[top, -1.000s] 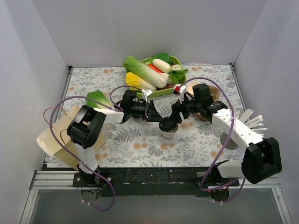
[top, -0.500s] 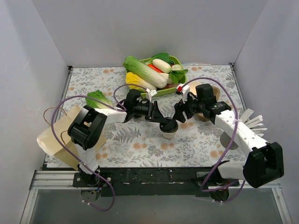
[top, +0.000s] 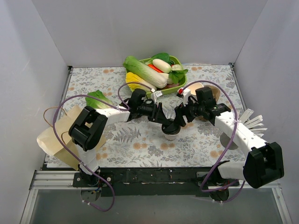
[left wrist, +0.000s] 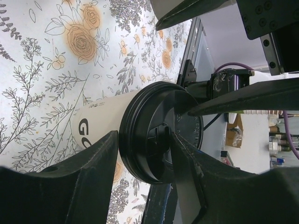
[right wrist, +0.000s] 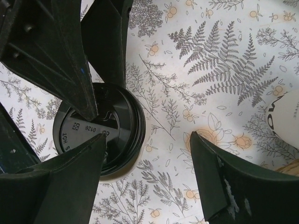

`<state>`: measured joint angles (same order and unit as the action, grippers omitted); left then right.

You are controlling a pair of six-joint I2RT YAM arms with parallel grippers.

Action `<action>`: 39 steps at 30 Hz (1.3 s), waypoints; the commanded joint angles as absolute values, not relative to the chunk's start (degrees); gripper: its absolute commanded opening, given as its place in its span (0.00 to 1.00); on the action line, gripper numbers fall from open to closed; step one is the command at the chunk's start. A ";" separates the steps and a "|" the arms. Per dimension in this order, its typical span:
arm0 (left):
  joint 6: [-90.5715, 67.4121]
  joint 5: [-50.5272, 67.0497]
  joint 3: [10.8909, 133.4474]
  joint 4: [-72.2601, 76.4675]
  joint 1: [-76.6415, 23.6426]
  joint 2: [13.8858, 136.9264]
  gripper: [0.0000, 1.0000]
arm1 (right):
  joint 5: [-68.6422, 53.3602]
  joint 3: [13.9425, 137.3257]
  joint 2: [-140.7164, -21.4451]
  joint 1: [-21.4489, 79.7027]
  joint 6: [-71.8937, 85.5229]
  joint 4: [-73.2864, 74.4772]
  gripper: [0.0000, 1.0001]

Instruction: Pack the takeout coffee

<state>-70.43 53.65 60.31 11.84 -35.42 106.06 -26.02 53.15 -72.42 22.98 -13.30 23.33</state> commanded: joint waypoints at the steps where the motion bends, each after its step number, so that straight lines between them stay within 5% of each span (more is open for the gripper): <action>1: -67.06 51.94 62.93 8.62 -36.04 102.39 0.48 | -27.33 52.21 -71.28 22.76 -10.99 22.59 0.80; 20: -64.07 51.07 65.21 4.93 -36.21 100.99 0.48 | -27.16 50.27 -70.05 21.71 -10.46 26.27 0.79; 39: -64.07 51.15 63.90 3.78 -36.04 98.88 0.36 | -29.53 51.07 -69.61 21.18 -11.95 30.58 0.78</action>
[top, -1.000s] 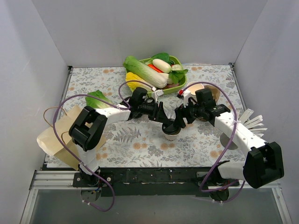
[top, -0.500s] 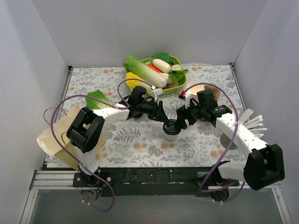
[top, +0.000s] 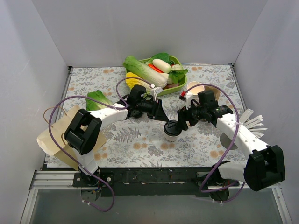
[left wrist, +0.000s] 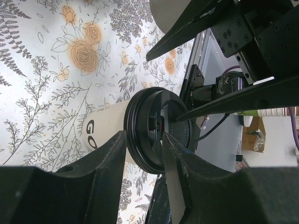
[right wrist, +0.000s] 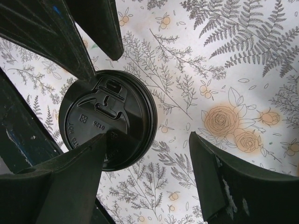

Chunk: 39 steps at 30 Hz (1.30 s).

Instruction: Pack the takeout coffee

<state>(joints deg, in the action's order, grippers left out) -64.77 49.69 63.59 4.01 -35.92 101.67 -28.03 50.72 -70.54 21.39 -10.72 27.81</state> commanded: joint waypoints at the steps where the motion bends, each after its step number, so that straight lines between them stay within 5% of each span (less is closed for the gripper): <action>1: -64.07 51.59 63.81 3.78 -36.04 98.88 0.37 | -29.88 51.06 -69.61 21.18 -12.04 30.50 0.78; 22: -62.84 56.16 61.61 3.87 -36.39 98.44 0.41 | -36.38 49.92 -68.73 21.18 -13.18 31.29 0.81; 39: -62.14 57.30 61.26 4.13 -37.26 98.00 0.42 | -35.95 49.31 -66.44 21.09 -16.00 32.34 0.66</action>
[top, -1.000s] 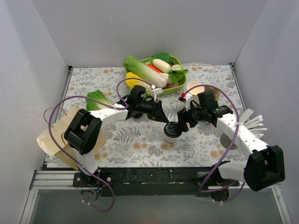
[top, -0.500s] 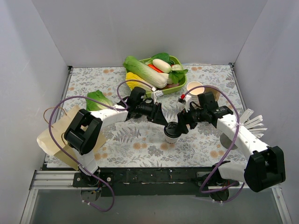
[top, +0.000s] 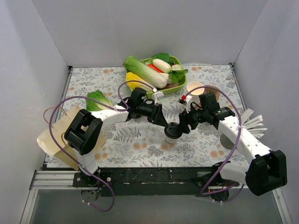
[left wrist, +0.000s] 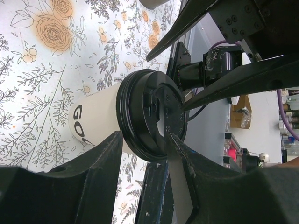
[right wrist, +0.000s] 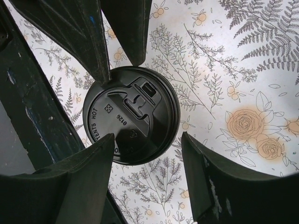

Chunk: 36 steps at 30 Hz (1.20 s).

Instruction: Pack the takeout coffee

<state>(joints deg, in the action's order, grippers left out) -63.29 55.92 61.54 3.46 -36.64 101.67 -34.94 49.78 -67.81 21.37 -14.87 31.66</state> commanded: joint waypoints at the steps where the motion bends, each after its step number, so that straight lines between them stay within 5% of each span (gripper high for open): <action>1: -62.14 57.39 61.26 4.04 -37.35 98.00 0.42 | -35.86 49.22 -66.36 21.18 -16.08 32.34 0.66; 36: -58.71 55.28 61.08 -1.23 -37.35 100.72 0.44 | -33.04 47.37 -66.53 25.31 -19.86 31.90 0.67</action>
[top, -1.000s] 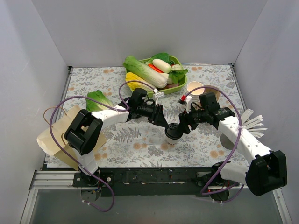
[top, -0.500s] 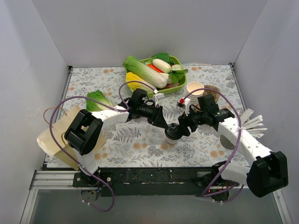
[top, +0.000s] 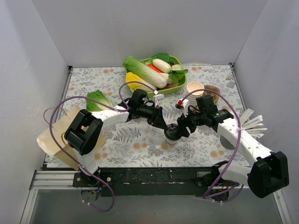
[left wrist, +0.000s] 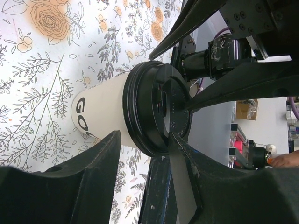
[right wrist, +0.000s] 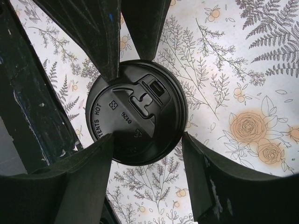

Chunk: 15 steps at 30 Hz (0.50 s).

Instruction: Pack the takeout coffee

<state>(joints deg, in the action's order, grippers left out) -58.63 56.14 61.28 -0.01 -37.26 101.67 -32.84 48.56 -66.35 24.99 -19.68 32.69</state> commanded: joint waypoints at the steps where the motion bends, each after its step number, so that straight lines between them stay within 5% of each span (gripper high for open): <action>1: -58.88 55.20 60.91 -0.97 -37.35 100.90 0.43 | -33.48 47.63 -66.53 25.23 -19.86 31.82 0.68; 15: -58.71 54.93 60.82 -1.14 -37.35 101.69 0.42 | -41.64 47.90 -68.47 18.91 -13.71 30.85 0.79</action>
